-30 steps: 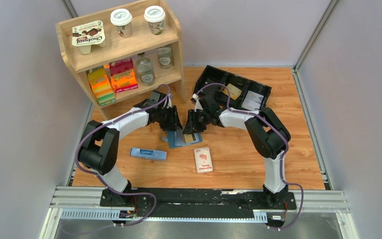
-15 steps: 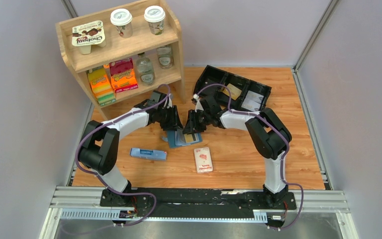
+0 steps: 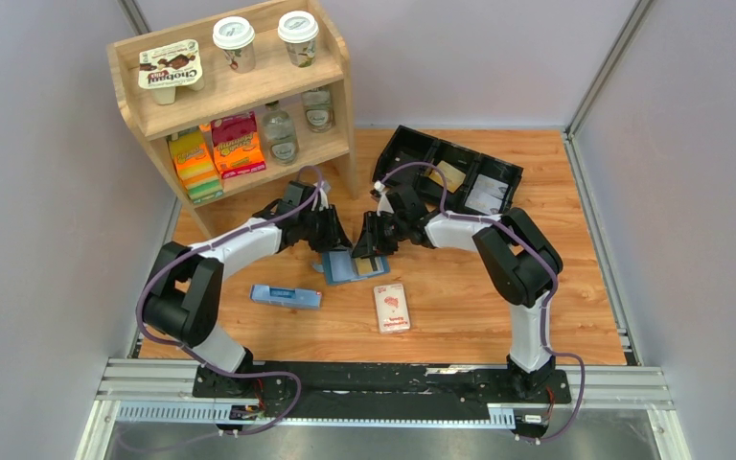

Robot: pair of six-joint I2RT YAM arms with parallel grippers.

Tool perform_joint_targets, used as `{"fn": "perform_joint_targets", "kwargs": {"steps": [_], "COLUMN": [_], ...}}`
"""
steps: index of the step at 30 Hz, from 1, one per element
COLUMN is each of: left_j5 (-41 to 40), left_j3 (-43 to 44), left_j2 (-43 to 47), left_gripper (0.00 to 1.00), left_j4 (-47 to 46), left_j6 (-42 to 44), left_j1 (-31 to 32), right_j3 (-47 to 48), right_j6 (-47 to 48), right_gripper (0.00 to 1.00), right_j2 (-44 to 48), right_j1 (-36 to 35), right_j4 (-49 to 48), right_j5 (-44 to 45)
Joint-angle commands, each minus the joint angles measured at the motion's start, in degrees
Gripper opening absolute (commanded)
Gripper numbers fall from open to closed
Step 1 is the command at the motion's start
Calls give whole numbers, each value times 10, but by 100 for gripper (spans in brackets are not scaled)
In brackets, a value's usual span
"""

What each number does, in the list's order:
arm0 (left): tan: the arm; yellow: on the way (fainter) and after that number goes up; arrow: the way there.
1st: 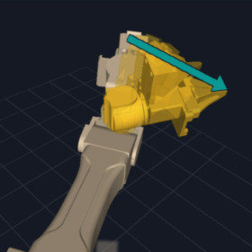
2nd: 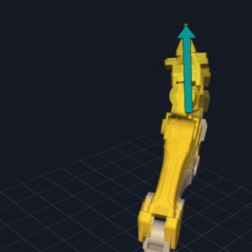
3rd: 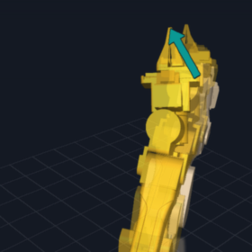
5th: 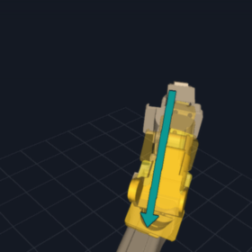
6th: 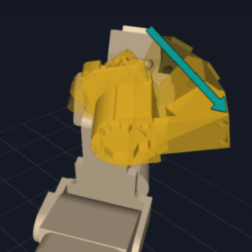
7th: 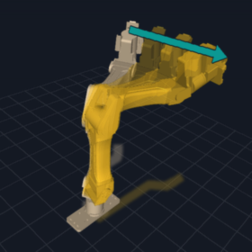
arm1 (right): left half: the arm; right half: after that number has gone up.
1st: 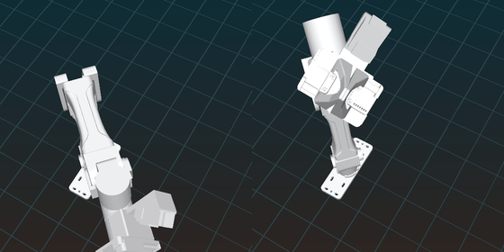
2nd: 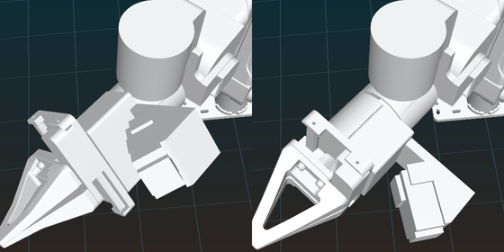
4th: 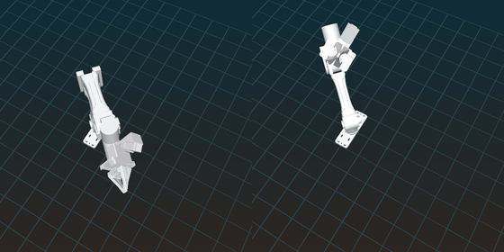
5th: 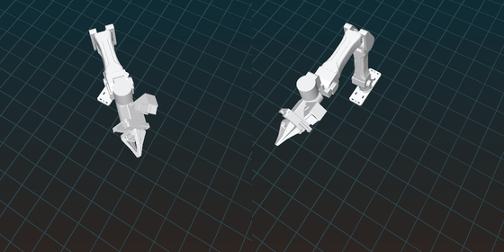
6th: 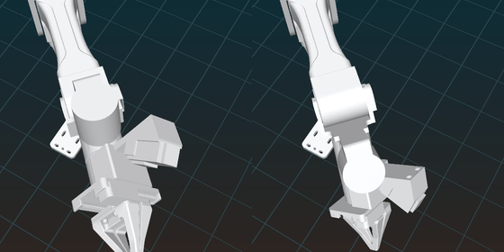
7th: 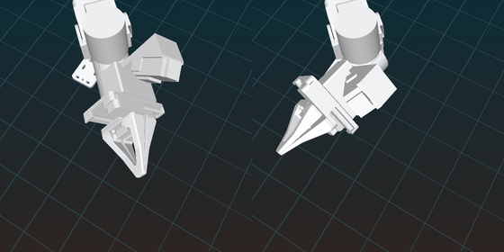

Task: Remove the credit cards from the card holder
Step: Remove the credit card from the card holder.

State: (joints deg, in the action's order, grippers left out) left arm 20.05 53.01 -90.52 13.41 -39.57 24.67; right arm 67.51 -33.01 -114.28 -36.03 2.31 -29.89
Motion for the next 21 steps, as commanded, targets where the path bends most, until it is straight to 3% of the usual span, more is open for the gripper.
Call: {"fn": "perform_joint_targets", "kwargs": {"steps": [1, 7, 14, 21], "left_j5": [29, 37, 48, 60], "left_j3": [-19, -34, -59, -83], "left_j2": [25, 25, 30, 39], "left_gripper": [30, 29, 18, 19], "left_j4": [-64, -87, -131, -206], "left_j6": [-26, -38, -57, -83], "left_j1": [2, 2, 2, 2], "right_j3": [-19, -29, -33, -42], "right_j6": [0, -8, -13, -28], "right_gripper": [40, 40, 40, 40], "right_j2": [-1, -1, -2, -7], "right_j1": [7, 13, 16, 24], "right_j4": [13, 0, -7, -18], "right_j5": [12, 4, -2, -13]}}
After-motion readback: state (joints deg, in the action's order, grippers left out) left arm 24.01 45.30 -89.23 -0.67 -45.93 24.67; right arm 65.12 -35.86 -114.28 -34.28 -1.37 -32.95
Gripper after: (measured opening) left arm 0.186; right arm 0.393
